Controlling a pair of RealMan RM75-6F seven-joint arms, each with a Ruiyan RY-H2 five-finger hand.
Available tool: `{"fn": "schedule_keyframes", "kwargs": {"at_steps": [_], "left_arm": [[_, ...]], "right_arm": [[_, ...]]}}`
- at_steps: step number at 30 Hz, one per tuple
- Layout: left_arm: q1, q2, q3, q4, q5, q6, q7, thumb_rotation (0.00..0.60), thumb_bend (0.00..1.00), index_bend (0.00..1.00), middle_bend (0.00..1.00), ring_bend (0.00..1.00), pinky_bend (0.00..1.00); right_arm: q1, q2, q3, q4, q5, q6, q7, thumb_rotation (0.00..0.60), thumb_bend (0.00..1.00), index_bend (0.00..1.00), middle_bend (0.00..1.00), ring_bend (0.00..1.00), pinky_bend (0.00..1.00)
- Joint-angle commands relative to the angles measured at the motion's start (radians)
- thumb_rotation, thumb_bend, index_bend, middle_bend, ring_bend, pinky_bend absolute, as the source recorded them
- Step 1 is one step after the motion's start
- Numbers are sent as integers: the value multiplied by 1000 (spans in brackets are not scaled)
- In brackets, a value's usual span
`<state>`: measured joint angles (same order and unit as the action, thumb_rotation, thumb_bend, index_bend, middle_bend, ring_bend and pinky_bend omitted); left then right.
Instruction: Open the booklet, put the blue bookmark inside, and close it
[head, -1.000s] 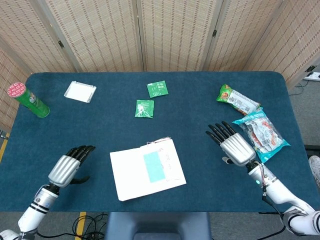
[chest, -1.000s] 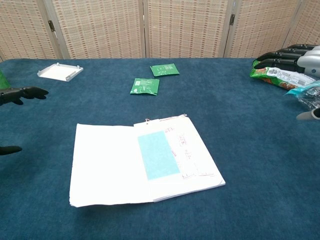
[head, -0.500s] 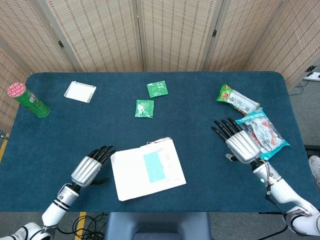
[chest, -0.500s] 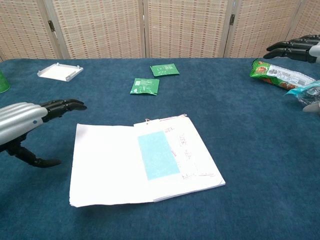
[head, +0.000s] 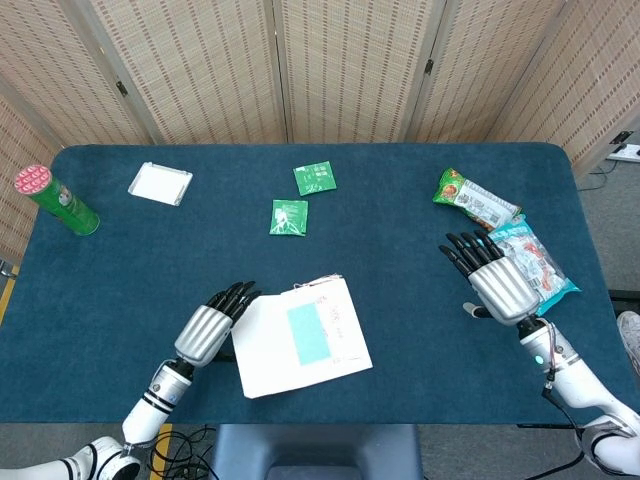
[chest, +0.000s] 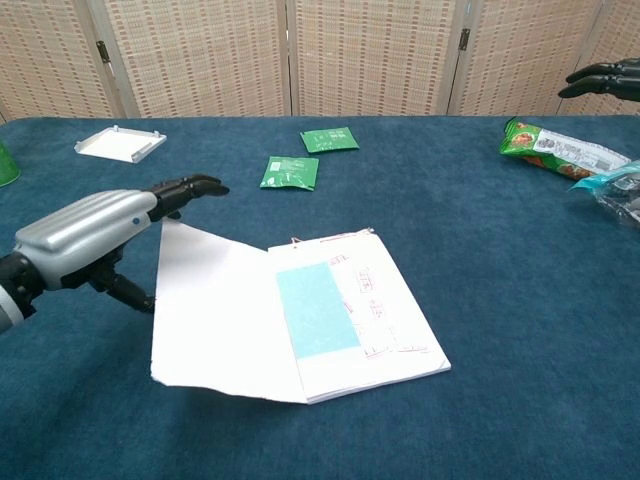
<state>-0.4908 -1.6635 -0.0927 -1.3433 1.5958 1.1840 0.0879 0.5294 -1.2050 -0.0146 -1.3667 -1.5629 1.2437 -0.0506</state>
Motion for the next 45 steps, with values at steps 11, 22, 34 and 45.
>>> {"fn": "schedule_keyframes", "kwargs": {"at_steps": [11,22,34,45], "left_arm": [[-66,-55,-119,-134,-118,-2,45,600,208,0,0,0,210],[-141,-116,-179,-159,-196,-38,85,600,203,0,0,0,206],[-227,-213,-172,-78,-279,-133,151,600,200,0,0,0,200],[-222,-231,-107,-33,-299,-141,194,600,189,0,0,0,199]], "right_arm": [[-20,10,24,3,-9,11,22,600,49,0,0,0,0],[-33,18,40,3,-8,10,38,600,49,0,0,0,0],[-43,24,45,4,-20,10,55,600,49,0,0,0,0],[-51,29,42,7,-26,-2,61,600,49,0,0,0,0]]}}
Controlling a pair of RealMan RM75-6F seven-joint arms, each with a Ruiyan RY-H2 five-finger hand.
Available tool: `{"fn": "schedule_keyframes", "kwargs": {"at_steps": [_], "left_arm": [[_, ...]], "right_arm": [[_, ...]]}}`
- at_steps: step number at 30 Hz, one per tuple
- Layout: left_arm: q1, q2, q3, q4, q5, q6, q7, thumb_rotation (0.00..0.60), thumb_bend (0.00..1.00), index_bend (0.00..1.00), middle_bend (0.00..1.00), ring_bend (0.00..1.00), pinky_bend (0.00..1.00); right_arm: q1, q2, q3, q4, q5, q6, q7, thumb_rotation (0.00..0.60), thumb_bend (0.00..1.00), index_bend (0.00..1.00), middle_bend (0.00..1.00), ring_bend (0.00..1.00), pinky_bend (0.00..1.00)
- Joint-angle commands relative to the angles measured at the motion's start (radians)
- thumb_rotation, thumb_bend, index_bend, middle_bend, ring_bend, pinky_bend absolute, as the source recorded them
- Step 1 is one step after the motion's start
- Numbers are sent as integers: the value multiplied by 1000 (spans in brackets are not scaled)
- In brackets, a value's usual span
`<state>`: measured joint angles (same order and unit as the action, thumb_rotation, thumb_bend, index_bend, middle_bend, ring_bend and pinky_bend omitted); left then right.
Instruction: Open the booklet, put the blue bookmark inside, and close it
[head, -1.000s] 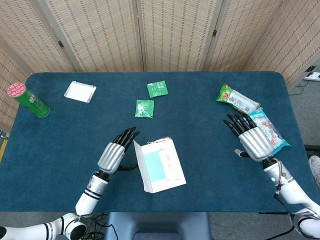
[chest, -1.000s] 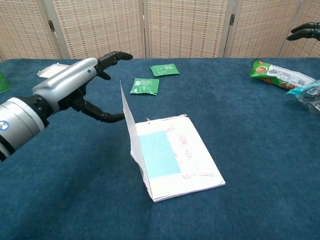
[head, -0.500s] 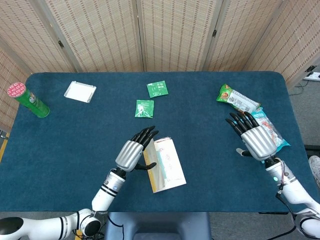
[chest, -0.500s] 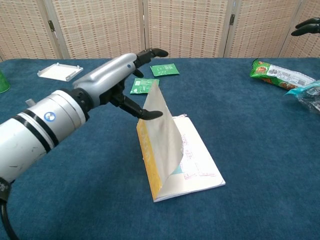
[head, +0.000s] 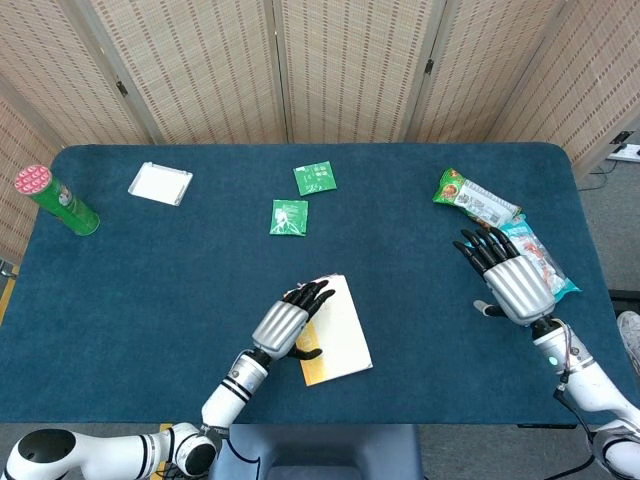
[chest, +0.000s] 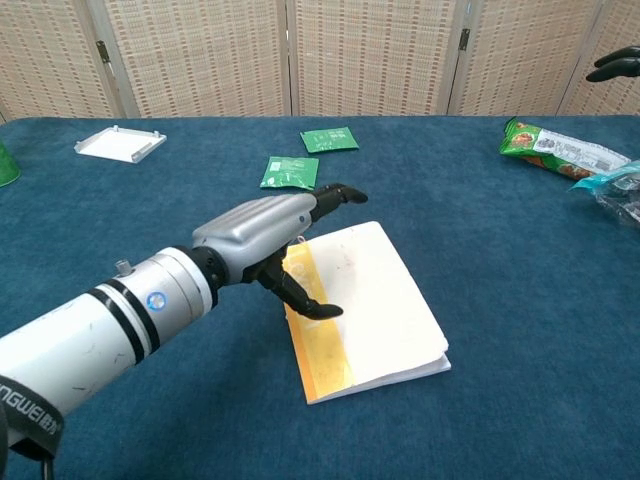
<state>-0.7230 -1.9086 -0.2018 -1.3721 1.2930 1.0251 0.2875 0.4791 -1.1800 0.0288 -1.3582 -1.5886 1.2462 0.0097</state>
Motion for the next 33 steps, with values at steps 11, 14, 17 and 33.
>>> {"fn": "schedule_keyframes", "kwargs": {"at_steps": [11,14,17,33], "left_arm": [[120,262,-3,-138,-15,117,-53,600,189,0,0,0,199],[157,339,17,-163,-20,137,-53,600,189,0,0,0,199],[197,419,37,-197,-43,151,-43,600,189,0,0,0,199],[427,626,133,-289,-7,372,-123,600,188,2,0,0,199]], "right_arm": [[-14,22,-12,-20,2,-22,-1,600,85,0,0,0,0],[-20,26,-16,-24,4,-27,2,600,147,0,0,0,0],[-27,34,-20,-31,8,-32,-1,600,238,0,0,0,0],[-168,95,-58,-91,41,77,19,600,360,0,1,0,0]]}}
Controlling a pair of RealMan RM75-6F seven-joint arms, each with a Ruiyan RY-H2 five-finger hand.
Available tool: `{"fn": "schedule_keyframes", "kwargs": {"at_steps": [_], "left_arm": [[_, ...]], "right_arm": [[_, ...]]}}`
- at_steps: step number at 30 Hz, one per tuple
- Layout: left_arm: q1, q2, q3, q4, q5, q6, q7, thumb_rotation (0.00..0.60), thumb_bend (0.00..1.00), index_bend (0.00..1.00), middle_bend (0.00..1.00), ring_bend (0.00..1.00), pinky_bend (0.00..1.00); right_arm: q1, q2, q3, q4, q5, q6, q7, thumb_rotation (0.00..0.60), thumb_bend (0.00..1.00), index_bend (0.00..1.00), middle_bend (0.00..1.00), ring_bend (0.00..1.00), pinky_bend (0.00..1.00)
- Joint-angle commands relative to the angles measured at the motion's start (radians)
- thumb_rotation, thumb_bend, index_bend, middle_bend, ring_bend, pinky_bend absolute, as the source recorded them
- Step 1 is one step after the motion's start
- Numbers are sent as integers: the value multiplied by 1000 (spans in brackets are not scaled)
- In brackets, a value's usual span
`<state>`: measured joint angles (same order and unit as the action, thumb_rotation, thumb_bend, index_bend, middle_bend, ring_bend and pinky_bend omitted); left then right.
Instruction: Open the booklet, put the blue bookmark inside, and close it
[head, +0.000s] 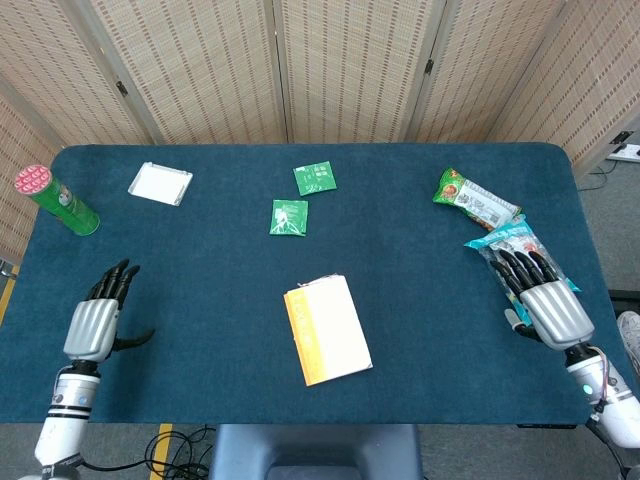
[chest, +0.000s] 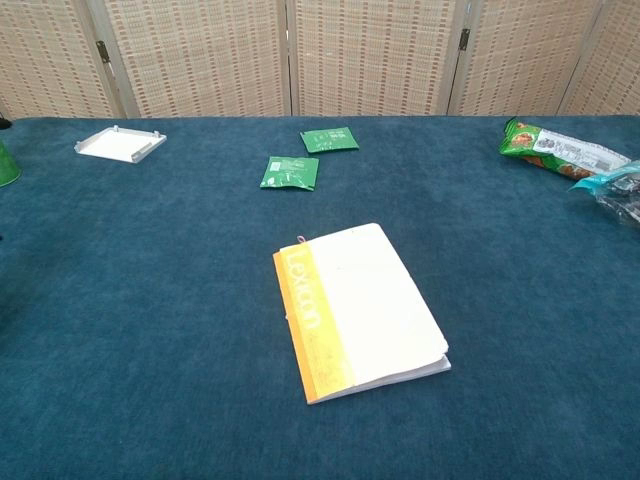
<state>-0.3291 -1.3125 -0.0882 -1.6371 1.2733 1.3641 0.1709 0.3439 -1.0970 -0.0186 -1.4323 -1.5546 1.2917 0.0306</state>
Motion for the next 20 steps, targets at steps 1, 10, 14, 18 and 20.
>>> {"fn": "schedule_keyframes", "kwargs": {"at_steps": [1,10,14,18,20], "left_arm": [[43,39,24,-32,15,42,-4,600,188,4,0,0,199],[129,93,82,-100,97,139,47,600,188,34,0,0,199],[158,95,97,-119,132,174,69,600,188,34,0,0,199],[178,87,96,-128,147,199,80,600,188,34,0,0,199],[185,82,94,-133,150,205,82,600,188,34,0,0,199]], "right_arm": [[-45,13,-13,-20,8,44,-5,600,357,0,2,0,0],[-164,9,-32,-49,11,173,-36,600,263,0,20,0,0],[-208,18,-42,-78,10,210,-57,600,264,0,24,0,0],[-241,30,-44,-108,5,247,-77,600,265,0,26,0,0],[-252,34,-44,-121,-1,260,-84,600,265,0,26,0,0]]}}
